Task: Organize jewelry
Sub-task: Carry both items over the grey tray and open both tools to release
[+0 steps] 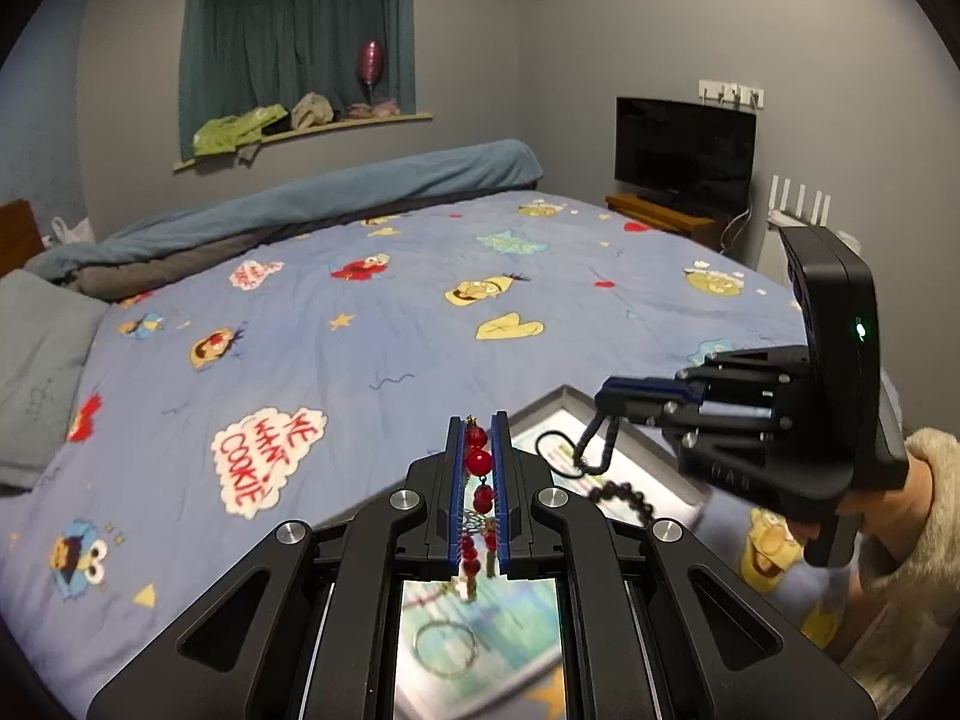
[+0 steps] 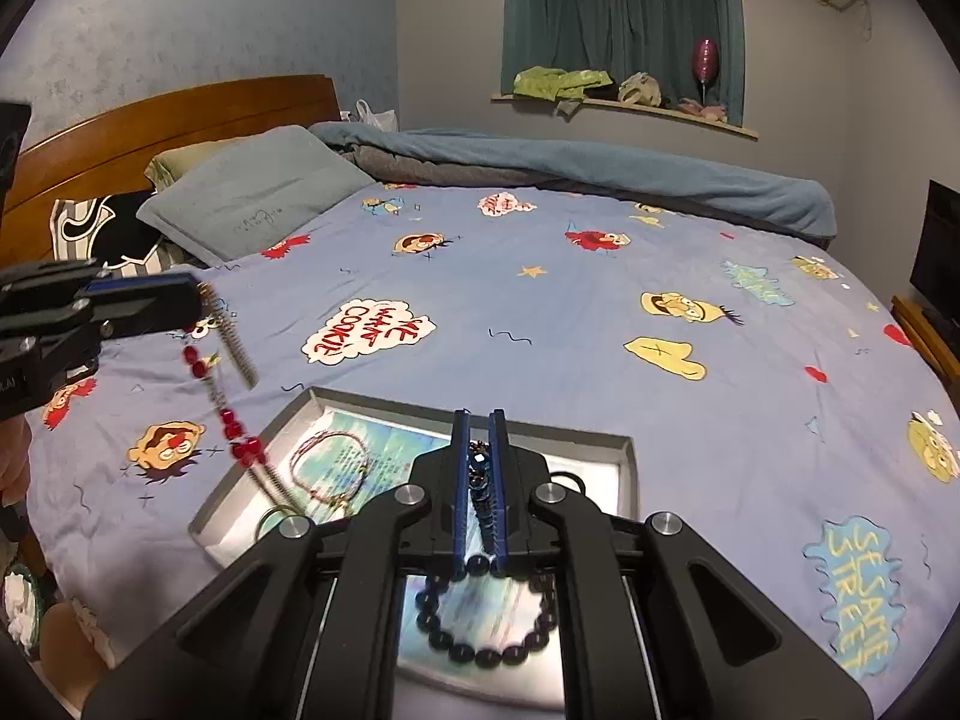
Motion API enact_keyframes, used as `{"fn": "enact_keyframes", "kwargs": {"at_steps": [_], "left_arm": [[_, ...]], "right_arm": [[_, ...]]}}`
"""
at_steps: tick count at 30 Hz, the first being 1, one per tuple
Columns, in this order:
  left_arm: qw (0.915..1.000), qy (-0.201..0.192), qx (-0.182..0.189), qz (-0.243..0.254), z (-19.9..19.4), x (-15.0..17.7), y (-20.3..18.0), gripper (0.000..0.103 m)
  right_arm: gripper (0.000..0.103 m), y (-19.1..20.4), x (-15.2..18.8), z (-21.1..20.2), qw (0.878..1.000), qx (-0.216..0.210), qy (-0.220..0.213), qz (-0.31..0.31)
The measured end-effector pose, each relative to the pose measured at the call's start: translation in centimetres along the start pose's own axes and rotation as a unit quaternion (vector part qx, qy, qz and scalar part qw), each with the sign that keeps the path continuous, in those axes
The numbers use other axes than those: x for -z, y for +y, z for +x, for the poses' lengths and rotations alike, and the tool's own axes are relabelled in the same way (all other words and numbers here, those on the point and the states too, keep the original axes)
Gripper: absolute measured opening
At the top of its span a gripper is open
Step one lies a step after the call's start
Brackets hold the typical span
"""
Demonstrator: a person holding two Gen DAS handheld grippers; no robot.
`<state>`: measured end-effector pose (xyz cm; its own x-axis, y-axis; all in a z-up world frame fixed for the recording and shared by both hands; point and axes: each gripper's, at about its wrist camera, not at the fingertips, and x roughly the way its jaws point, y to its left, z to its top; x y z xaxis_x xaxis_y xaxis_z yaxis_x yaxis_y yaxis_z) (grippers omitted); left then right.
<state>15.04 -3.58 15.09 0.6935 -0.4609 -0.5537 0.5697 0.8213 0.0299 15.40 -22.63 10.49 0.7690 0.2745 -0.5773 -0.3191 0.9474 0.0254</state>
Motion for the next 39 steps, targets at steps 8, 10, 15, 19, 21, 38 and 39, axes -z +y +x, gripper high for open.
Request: {"fn": "enact_keyframes", "kwargs": {"at_steps": [8,10,15,19,21,38,39], "left_arm": [[0.9995,0.031,0.002,0.003,7.1,-0.7,1.0,0.009],[0.999,0.042,0.015,-0.007,8.6,-0.4,1.4,0.009],[0.9977,0.066,0.014,-0.005,11.4,0.5,2.0,0.009],[0.9952,0.096,0.012,-0.008,13.5,1.9,2.4,0.009],[0.9943,0.106,0.009,-0.007,14.1,2.7,2.5,0.009],[0.9869,0.16,-0.005,-0.022,16.7,6.3,3.5,0.009],[0.9867,0.161,-0.004,-0.025,16.7,6.4,3.6,0.009]], "right_arm": [[0.006,-1.0,0.1,4.6,0.999,-0.04,0.03,0.019],[0.006,-0.9,0.3,5.3,0.998,-0.052,0.036,0.014],[0.006,-0.3,1.2,6.9,0.996,-0.064,0.057,-0.012],[0.006,-0.4,1.6,8.2,0.994,-0.063,0.083,-0.018],[0.006,-0.5,1.8,8.7,0.994,-0.06,0.094,-0.019],[0.006,-1.8,3.2,9.9,0.991,-0.043,0.125,-0.002],[0.006,-1.8,3.2,9.9,0.991,-0.043,0.125,-0.002]]}}
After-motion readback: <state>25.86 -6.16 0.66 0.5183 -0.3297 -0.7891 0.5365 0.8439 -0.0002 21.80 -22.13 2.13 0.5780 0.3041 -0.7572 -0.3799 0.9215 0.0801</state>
